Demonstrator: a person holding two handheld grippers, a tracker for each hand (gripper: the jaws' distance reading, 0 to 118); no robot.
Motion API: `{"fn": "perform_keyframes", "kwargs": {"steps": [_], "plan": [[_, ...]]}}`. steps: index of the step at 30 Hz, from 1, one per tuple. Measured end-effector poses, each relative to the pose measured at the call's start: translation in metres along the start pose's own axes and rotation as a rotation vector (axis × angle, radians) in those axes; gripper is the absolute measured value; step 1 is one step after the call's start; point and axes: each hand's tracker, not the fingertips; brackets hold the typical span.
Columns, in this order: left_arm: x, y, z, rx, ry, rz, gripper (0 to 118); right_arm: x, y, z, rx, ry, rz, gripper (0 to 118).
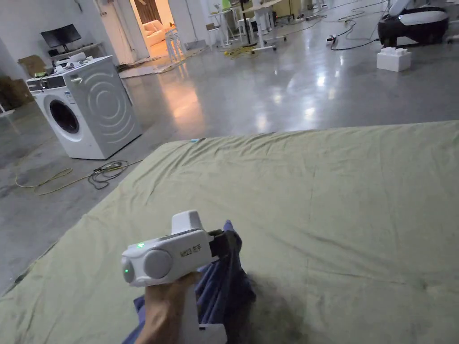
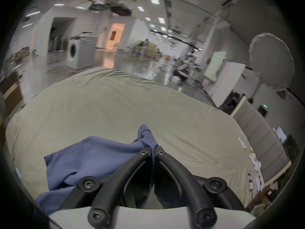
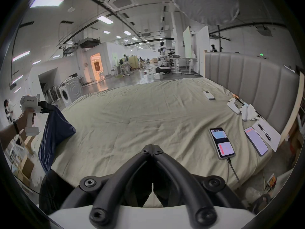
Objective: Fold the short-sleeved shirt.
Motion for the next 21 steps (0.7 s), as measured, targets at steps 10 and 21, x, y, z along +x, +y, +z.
{"fn": "perform_keyframes", "kwargs": {"steps": [10, 21], "plan": [[0.265, -0.139, -0.098, -0.252, -0.508, -0.137, 3, 0.026, -0.009, 0.024, 0.012, -0.09, -0.03, 0], [0.452, -0.289, -0.065, -0.421, -0.884, -0.562, 18, 0.043, -0.025, 0.049, -0.022, -0.19, -0.038, 0]]}}
